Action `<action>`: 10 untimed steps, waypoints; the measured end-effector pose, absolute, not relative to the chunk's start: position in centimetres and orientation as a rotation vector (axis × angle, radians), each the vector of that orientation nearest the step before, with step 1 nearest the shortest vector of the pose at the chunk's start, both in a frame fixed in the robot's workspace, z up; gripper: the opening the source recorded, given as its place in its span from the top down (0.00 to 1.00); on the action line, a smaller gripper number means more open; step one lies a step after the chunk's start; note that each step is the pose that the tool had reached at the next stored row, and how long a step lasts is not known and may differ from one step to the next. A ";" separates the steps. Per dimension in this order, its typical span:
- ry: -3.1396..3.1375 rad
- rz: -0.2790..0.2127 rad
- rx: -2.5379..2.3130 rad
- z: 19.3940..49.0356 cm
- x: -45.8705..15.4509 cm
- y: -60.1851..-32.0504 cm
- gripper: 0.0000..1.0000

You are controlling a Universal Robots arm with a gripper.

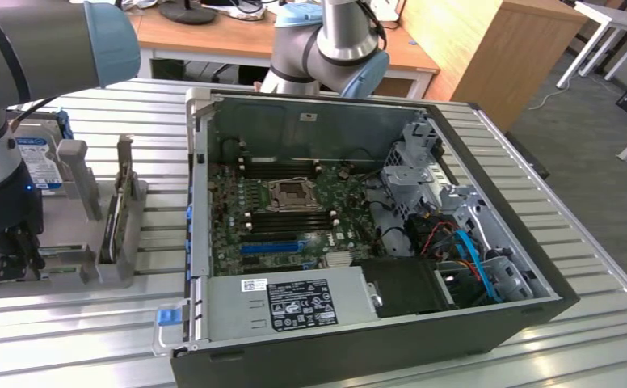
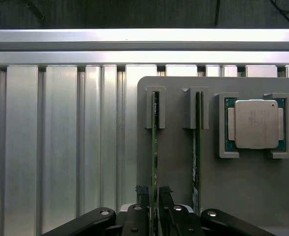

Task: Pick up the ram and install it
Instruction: 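Pick up the ram and move it above insertion slot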

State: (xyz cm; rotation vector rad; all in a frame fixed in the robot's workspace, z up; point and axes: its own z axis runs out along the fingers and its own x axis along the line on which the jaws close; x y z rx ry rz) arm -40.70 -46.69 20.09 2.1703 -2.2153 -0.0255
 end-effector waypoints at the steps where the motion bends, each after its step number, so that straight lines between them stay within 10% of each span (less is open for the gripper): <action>1: -2.215 -0.025 2.170 20.1 -40.7 -46.7 0.77; 10: -2.216 -0.025 2.170 20.1 -40.7 -46.7 0.85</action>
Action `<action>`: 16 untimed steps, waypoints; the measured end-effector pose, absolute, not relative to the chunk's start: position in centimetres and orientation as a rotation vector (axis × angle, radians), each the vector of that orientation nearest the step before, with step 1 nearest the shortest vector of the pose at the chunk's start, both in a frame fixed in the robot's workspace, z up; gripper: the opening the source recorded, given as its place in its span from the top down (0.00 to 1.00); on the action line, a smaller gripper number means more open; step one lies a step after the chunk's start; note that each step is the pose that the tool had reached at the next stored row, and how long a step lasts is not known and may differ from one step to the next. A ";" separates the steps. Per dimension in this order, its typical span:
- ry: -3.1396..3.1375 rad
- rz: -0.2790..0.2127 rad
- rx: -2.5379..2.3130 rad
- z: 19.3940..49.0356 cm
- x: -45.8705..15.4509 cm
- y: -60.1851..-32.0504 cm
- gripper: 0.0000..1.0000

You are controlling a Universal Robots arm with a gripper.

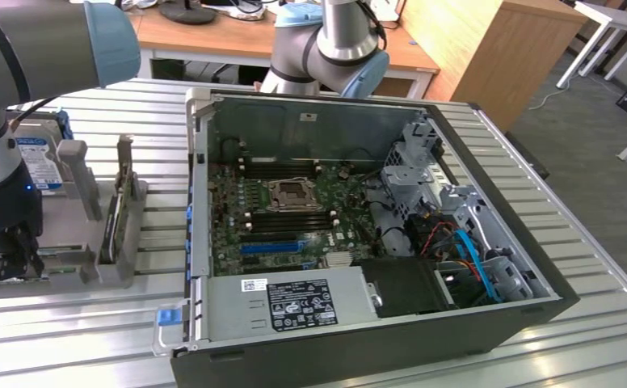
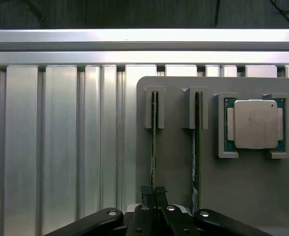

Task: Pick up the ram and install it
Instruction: 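Pick up the ram and move it above insertion slot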

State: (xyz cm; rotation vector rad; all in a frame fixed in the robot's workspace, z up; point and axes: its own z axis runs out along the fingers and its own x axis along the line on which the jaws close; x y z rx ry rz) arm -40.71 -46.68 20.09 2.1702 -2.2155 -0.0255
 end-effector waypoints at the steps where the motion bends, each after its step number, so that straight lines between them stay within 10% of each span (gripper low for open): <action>1: -2.215 -0.026 2.170 20.1 -40.7 -46.7 0.88; 16: -2.216 -0.025 2.170 20.2 -40.7 -46.7 0.88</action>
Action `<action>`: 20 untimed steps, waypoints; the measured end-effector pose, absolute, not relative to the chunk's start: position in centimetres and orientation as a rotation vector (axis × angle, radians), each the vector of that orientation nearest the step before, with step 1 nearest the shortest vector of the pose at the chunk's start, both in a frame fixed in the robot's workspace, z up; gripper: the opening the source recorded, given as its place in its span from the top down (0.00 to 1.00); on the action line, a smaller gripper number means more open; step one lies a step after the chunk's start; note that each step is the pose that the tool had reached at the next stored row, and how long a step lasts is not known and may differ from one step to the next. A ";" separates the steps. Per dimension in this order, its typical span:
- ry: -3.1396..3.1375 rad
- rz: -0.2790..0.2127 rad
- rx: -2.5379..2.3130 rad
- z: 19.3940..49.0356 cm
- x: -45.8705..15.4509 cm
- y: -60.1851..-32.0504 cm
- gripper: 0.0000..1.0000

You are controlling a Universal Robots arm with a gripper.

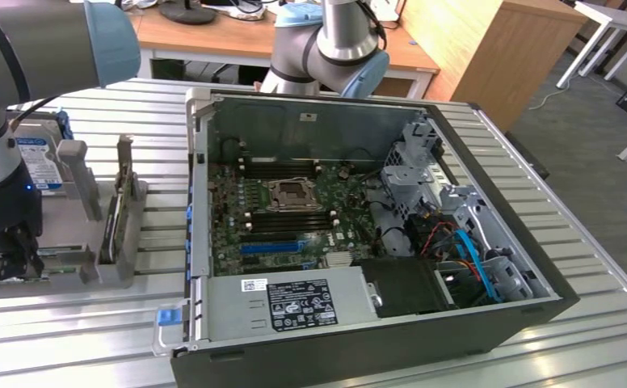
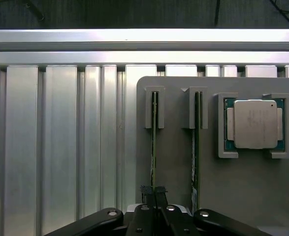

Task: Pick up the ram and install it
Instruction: 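Pick up the ram and move it above insertion slot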

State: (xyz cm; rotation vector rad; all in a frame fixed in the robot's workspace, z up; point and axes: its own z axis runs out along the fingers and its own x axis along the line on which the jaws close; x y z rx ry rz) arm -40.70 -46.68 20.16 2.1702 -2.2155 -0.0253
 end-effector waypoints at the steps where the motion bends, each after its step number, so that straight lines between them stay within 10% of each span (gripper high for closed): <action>1: -2.215 -0.025 2.170 20.3 -40.7 -46.7 0.88; 20: -2.216 -0.025 2.170 23.3 -40.7 -46.7 0.88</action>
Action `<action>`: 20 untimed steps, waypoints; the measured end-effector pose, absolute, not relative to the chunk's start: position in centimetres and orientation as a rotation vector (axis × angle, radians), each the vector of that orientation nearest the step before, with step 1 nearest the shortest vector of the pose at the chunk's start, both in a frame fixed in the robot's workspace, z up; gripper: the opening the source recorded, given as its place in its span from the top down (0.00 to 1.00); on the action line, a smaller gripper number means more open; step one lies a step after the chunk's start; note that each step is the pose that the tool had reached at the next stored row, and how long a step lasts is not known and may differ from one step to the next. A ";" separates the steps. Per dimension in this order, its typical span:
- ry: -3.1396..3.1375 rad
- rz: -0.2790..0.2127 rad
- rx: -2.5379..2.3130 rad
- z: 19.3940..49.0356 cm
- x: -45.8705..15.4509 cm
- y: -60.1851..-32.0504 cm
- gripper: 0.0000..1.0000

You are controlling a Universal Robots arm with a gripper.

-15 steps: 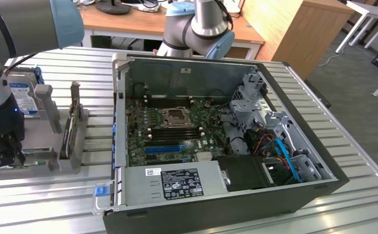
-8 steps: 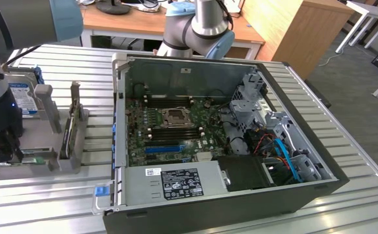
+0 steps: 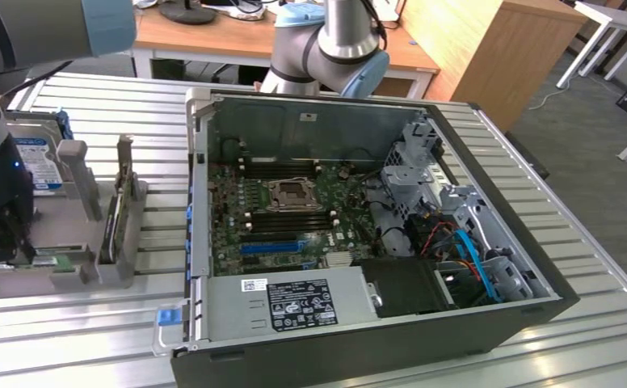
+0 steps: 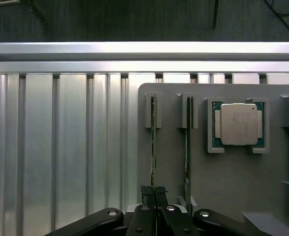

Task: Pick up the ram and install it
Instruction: 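Pick up the ram and move it above insertion slot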

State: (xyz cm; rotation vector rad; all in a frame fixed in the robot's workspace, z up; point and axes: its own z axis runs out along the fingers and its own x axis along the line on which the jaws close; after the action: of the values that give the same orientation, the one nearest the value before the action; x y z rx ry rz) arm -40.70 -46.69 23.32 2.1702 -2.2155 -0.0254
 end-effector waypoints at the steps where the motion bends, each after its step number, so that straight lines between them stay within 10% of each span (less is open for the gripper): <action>1: -2.216 -0.025 2.170 23.5 -40.7 -46.7 0.88; 20: -2.220 -0.022 2.169 26.8 -40.7 -46.7 0.88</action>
State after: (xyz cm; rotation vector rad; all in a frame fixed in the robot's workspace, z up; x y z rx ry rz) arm -40.70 -46.68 26.82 2.1693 -2.2201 -0.0216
